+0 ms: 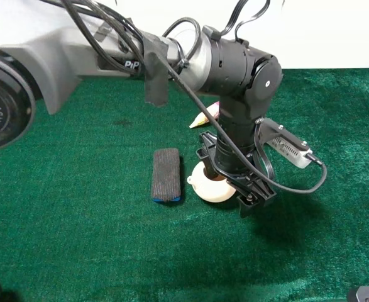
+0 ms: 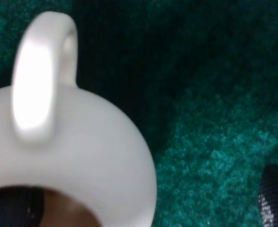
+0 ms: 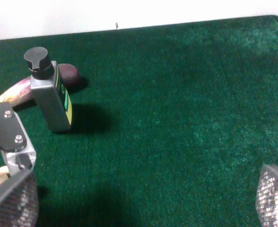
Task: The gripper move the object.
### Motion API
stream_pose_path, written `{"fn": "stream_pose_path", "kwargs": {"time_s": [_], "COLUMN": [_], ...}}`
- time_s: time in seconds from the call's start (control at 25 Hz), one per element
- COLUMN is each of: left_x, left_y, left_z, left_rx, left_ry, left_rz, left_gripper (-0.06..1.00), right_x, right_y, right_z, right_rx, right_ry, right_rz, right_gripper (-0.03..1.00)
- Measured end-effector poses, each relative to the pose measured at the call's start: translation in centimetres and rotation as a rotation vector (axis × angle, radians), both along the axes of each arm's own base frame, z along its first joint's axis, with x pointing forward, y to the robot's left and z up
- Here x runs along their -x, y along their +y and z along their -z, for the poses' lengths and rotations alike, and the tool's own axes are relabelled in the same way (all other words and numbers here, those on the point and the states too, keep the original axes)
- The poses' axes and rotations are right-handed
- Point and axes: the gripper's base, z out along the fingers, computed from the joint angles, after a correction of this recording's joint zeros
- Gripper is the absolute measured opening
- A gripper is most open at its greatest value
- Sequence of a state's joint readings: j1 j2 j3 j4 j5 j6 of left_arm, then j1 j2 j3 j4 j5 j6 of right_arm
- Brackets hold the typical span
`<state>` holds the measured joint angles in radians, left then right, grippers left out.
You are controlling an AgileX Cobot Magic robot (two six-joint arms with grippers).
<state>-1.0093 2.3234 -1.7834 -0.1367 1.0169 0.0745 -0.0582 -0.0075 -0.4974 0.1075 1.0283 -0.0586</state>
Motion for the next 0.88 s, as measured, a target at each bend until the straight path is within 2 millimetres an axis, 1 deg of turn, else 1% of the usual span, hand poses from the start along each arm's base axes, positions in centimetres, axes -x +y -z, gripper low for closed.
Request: {"fn": "stream_pose_path", "kwargs": {"time_s": [0.12, 0.44, 0.6, 0.68, 0.88], "left_x": [-0.2, -0.6, -1.2, -1.2, -1.2], "left_y": [-0.3, -1.0, -1.7, -1.7, -0.9], "left_z": [-0.8, -3.8, -5.5, -6.3, -10.2], "left_rx": [0.005, 0.013, 0.061, 0.074, 0.124], "left_ry": [-0.001, 0.000, -0.050, -0.066, -0.142], "left_rz": [0.005, 0.017, 0.006, 0.004, 0.001], "left_gripper": [0.91, 0.91, 0.91, 0.91, 0.94], "right_x": [0.0, 0.0, 0.0, 0.0, 0.0], "right_y": [0.0, 0.0, 0.0, 0.0, 0.0], "right_z": [0.0, 0.0, 0.0, 0.0, 0.0], "right_rx": [0.000, 0.000, 0.000, 0.000, 0.000], "right_ry": [0.000, 0.000, 0.000, 0.000, 0.000], "right_rz": [0.000, 0.000, 0.000, 0.000, 0.000], "right_gripper": [0.69, 0.69, 0.69, 0.69, 0.69]}}
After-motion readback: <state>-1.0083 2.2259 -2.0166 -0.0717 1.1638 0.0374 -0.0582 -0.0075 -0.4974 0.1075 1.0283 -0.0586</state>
